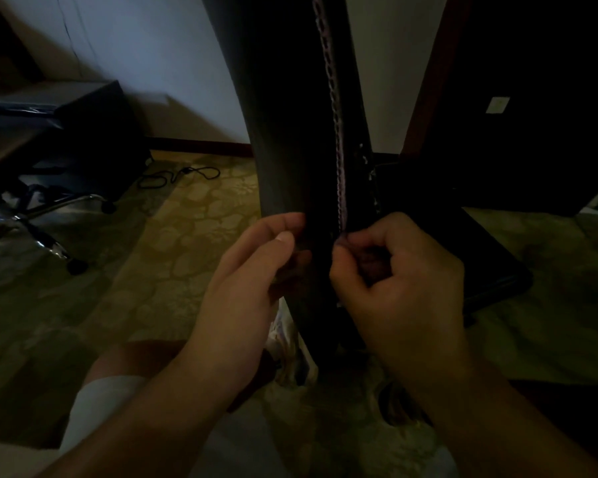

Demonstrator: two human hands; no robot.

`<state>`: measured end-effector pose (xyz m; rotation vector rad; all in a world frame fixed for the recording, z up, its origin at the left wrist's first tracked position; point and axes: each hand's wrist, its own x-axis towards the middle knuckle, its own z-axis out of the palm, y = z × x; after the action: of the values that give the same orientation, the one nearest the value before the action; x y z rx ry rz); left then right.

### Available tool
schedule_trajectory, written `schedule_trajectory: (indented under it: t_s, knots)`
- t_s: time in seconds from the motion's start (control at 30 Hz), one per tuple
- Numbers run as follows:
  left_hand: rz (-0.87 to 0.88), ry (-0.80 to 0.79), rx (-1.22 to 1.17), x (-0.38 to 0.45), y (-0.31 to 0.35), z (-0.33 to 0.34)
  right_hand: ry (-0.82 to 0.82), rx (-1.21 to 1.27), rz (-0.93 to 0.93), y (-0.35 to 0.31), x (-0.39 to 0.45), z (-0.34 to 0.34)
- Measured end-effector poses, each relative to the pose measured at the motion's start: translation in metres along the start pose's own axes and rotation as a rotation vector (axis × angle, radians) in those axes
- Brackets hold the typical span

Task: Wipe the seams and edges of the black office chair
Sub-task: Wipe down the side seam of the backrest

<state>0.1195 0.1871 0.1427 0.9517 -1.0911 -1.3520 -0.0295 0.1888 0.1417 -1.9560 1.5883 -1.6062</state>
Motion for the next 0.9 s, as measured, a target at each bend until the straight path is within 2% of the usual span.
schedule_trajectory:
  t_s: [0.17, 0.3, 0.43, 0.57, 0.67, 0.77, 0.9]
  knots:
    - [0.045, -0.005, -0.026, 0.0003, 0.0037, 0.0053, 0.045, 0.054, 0.068, 0.0028, 0.0035, -0.0042]
    - [0.022, 0.024, -0.016, 0.0006, -0.0007, 0.0038, -0.018, 0.028, 0.004, -0.0024, -0.0016, 0.0000]
    - [0.027, 0.030, -0.032, -0.0008, 0.0002, 0.0058, 0.051, 0.060, 0.089, 0.0007, 0.0015, -0.0026]
    - [0.080, 0.063, 0.007, -0.0005, 0.0030, 0.0054, -0.053, -0.003, -0.010, -0.0013, -0.0044, 0.0020]
    - [0.091, 0.044, 0.001, -0.0011, 0.0071, 0.0067, 0.006, 0.049, 0.059, 0.0006, -0.0005, 0.0007]
    - [0.101, 0.044, 0.029, -0.0021, 0.0067, 0.0059, 0.032, -0.003, 0.021, -0.0008, 0.0018, 0.0011]
    - [0.066, 0.012, 0.009, -0.0027, 0.0059, 0.0075, 0.077, 0.018, 0.066, -0.0019, 0.0041, -0.0014]
